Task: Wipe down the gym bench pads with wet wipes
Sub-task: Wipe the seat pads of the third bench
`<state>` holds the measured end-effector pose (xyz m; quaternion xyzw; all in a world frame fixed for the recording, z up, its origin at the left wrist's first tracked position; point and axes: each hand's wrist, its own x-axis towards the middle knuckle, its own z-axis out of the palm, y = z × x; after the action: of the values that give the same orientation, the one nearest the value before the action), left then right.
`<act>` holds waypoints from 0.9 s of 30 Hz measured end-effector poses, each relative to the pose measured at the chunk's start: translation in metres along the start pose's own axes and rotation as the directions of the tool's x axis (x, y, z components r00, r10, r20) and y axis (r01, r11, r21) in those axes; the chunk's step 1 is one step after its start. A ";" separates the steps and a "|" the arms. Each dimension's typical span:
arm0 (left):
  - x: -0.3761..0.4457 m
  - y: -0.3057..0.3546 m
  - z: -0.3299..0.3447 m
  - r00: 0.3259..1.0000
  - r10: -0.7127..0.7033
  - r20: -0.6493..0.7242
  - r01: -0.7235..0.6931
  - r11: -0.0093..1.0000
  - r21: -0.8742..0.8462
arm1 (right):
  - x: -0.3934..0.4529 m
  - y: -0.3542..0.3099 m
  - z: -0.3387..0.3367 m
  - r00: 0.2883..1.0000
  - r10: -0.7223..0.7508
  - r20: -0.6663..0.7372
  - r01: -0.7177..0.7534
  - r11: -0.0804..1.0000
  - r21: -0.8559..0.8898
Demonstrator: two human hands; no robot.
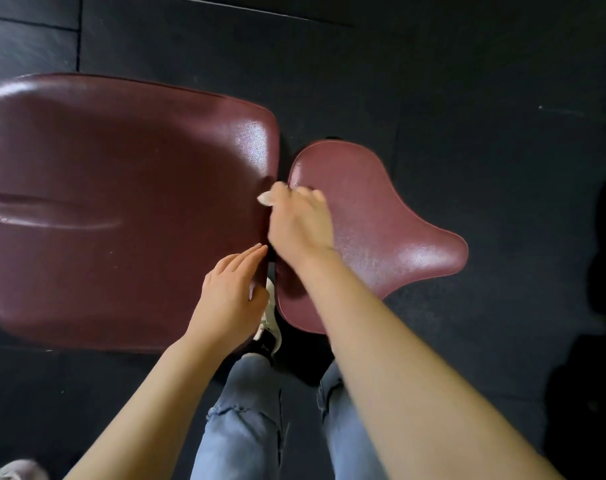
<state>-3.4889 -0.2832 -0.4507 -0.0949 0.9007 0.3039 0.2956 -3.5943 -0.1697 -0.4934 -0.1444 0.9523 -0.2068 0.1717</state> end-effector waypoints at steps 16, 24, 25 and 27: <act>0.002 0.002 0.002 1.000 -0.028 0.004 0.028 0.999 -0.022 | -0.014 -0.004 0.008 0.995 0.086 -0.040 -0.087 0.996 -0.014; 0.002 0.007 0.004 1.000 -0.003 -0.001 0.003 1.000 0.027 | -0.125 0.156 -0.071 0.870 0.369 -0.327 -0.449 0.867 -0.217; 0.002 0.008 0.004 1.000 -0.003 0.000 0.003 1.000 0.029 | -0.142 0.171 -0.077 0.812 0.458 -0.361 -0.543 0.820 -0.180; 0.002 0.008 0.004 1.000 -0.005 -0.007 0.005 1.000 0.015 | -0.160 0.179 -0.075 0.708 0.618 -0.342 -0.669 0.742 -0.041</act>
<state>-3.4921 -0.2741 -0.4504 -0.0959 0.9037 0.2962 0.2939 -3.5155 0.0681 -0.4660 0.2181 0.9704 -0.0753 0.0709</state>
